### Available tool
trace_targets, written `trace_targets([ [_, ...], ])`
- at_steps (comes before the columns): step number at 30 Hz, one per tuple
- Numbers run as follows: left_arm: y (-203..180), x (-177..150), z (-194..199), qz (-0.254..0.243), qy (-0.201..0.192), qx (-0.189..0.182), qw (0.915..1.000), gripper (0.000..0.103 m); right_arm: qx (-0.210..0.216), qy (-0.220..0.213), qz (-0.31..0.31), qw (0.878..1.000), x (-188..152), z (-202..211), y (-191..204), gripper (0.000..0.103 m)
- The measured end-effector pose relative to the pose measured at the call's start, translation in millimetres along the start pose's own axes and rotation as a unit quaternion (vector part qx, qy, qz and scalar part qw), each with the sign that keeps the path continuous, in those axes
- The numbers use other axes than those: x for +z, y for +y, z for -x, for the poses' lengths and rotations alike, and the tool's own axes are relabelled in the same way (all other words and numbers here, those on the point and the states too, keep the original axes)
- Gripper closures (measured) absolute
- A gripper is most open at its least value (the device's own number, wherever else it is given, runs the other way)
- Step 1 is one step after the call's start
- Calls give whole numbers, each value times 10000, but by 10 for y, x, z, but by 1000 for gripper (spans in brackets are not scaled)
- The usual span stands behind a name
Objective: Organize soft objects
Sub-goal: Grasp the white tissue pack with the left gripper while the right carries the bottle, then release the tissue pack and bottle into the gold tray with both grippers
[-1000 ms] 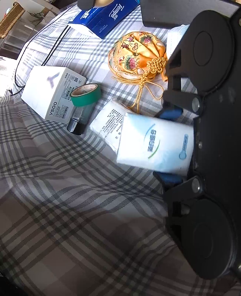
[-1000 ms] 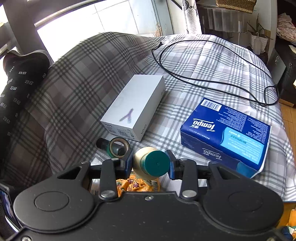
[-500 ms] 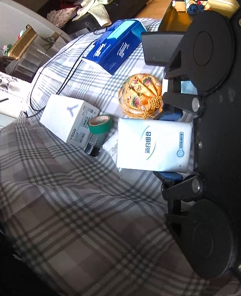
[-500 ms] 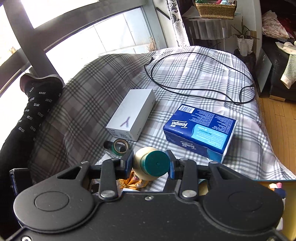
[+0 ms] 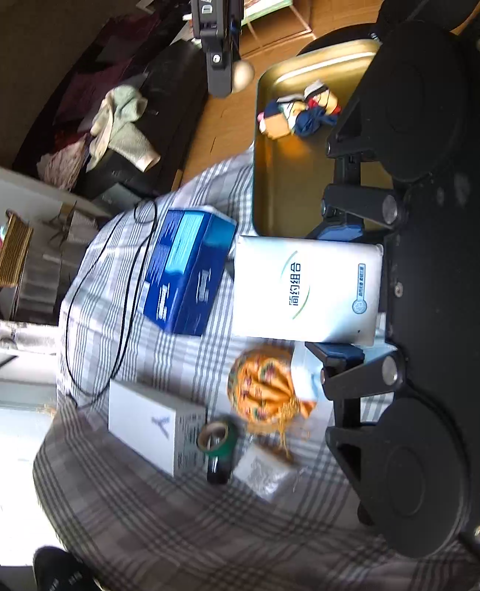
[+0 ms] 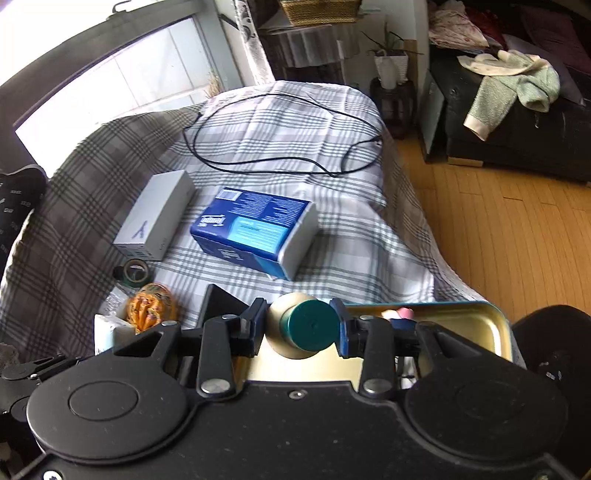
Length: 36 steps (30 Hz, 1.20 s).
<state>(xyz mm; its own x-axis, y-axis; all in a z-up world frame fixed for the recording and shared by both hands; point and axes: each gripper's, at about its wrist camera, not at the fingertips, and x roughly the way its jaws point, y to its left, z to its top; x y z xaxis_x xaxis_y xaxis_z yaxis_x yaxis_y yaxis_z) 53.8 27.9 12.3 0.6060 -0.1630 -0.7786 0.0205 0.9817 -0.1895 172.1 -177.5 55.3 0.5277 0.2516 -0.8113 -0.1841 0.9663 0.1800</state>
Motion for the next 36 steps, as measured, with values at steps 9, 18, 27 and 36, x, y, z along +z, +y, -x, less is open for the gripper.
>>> trace_targets([
  [9, -684, -125, -229, -573, 318, -380, 9971, 55, -601, 151, 0, 9981, -144, 78, -353, 63],
  [18, -895, -154, -253, -849, 220, -345, 9955, 39, -762, 181, 118, 9969, -227, 215, -418, 57],
  [27, -830, -166, -281, -783, 274, -194, 9964, 21, -820, 134, 168, 9964, -230, 204, -420, 51],
  [36, -777, -180, -250, -715, 344, -9, 9968, 7, -834, 143, 130, 9963, -230, 190, -424, 51],
])
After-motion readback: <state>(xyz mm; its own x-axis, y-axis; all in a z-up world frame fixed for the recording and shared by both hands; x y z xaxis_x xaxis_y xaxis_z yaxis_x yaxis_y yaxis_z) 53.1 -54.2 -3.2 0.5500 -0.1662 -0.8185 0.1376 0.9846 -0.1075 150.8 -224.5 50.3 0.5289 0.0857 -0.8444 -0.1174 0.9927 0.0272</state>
